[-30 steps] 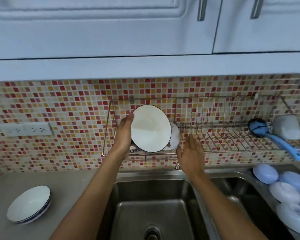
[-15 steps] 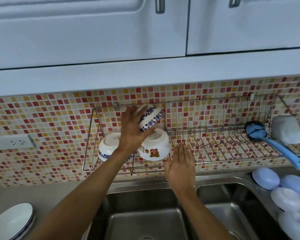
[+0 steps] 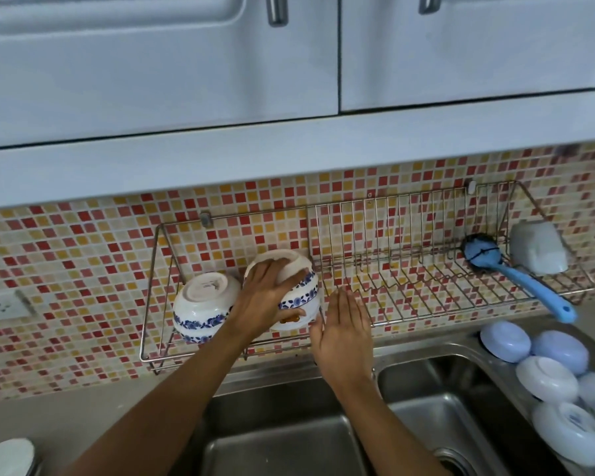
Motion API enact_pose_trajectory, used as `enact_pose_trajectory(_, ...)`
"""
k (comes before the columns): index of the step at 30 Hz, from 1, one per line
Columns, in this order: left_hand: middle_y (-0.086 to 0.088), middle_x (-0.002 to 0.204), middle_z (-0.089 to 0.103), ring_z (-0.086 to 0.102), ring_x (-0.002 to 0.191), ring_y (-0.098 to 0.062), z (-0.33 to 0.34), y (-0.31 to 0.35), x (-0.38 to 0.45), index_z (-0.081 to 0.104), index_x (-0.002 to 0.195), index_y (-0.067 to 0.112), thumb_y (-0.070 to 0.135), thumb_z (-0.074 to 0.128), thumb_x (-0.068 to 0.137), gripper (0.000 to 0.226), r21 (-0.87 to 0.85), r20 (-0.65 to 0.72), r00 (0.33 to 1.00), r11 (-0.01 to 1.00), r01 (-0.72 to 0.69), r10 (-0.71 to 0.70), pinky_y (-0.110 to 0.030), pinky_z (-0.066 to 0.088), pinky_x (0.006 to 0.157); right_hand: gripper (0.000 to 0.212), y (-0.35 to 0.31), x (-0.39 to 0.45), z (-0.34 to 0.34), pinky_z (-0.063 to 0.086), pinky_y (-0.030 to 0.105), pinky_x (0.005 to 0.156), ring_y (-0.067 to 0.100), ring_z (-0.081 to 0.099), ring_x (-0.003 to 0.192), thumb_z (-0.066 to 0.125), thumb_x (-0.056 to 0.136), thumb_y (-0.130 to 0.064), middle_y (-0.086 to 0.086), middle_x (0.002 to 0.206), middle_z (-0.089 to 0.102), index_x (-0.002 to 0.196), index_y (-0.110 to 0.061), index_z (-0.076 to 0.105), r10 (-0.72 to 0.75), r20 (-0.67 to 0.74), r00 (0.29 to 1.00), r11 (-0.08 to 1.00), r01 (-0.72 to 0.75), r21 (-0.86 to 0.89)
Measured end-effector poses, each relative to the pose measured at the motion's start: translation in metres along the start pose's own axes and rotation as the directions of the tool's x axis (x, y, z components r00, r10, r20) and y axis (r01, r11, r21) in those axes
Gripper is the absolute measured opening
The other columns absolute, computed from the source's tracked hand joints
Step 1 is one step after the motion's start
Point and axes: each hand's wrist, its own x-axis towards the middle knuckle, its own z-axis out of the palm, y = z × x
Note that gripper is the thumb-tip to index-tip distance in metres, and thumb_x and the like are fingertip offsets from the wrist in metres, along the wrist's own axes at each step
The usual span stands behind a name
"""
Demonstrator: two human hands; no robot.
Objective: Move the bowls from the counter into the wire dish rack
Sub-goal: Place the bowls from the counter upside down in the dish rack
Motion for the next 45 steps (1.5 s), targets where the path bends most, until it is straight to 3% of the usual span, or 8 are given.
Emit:
enact_pose_trajectory(5,-0.011,0.138,0.050,0.044,0.126,-0.036,0.000,0.004,-0.003,0.050,0.133,0.029,0.059,0.075,0.063,0.080,-0.106,0.068,0.996,0.993,0.056,-0.049,-0.050,0.040,0.104,0.058,0.000,0.000,0.001,0.018,0.040,0.116,0.028,0.048,0.132,0.044,0.092,-0.040,0.018,0.138,0.054,0.135,-0.001,0.050,0.000,-0.005,1.000,1.000,0.000,0.012)
enact_pose_trajectory(11,-0.009,0.145,0.043,0.035,0.134,-0.034,-0.001,0.003,-0.008,0.046,0.138,0.029,0.059,0.073,0.065,0.083,-0.182,0.093,0.993,0.980,0.082,-0.066,-0.050,0.031,0.110,0.057,-0.001,-0.001,-0.003,0.017,0.039,0.116,0.027,0.049,0.130,0.049,0.091,-0.038,0.017,0.137,0.056,0.133,-0.001,0.052,-0.008,-0.002,1.000,1.000,0.008,-0.017)
enact_pose_trajectory(17,0.000,0.151,0.033,0.021,0.140,-0.028,-0.001,-0.001,-0.018,0.038,0.142,0.035,0.059,0.066,0.074,0.077,-0.241,0.122,0.990,0.966,0.093,-0.065,-0.047,0.023,0.115,0.055,-0.002,-0.002,-0.003,0.019,0.041,0.115,0.027,0.051,0.129,0.036,0.093,-0.036,0.017,0.134,0.057,0.132,0.000,0.054,-0.012,-0.023,1.000,1.000,0.011,-0.014)
enact_pose_trajectory(37,0.001,0.152,0.035,0.018,0.143,-0.023,-0.006,0.008,-0.031,0.036,0.143,0.034,0.036,0.067,0.083,0.068,-0.345,0.210,0.974,0.925,0.159,-0.090,-0.043,0.024,0.117,0.062,-0.002,-0.003,-0.007,0.022,0.041,0.115,0.028,0.048,0.131,0.023,0.094,-0.036,0.020,0.137,0.054,0.134,0.002,0.051,-0.023,0.053,0.998,1.000,0.024,-0.016)
enact_pose_trajectory(41,-0.001,0.156,0.029,0.022,0.144,-0.023,-0.007,0.006,-0.044,0.029,0.147,0.029,0.051,0.049,0.091,0.064,-0.315,0.147,0.969,0.919,0.236,-0.198,-0.046,0.027,0.117,0.068,-0.002,-0.003,-0.010,0.007,0.038,0.119,0.026,0.030,0.143,0.010,0.096,-0.042,0.017,0.151,0.037,0.145,-0.002,0.034,-0.037,0.093,0.995,0.999,0.037,0.002)
enact_pose_trajectory(45,-0.007,0.159,0.019,0.015,0.147,-0.026,-0.006,0.005,-0.079,0.017,0.151,0.022,0.061,0.010,0.093,0.070,-0.101,0.109,0.949,0.946,0.308,-0.297,-0.041,0.005,0.121,0.067,-0.004,-0.015,-0.008,-0.013,0.037,0.119,0.024,-0.001,0.149,0.005,0.099,-0.049,0.011,0.160,0.011,0.151,-0.009,0.012,-0.011,0.090,0.996,0.999,0.008,0.031)
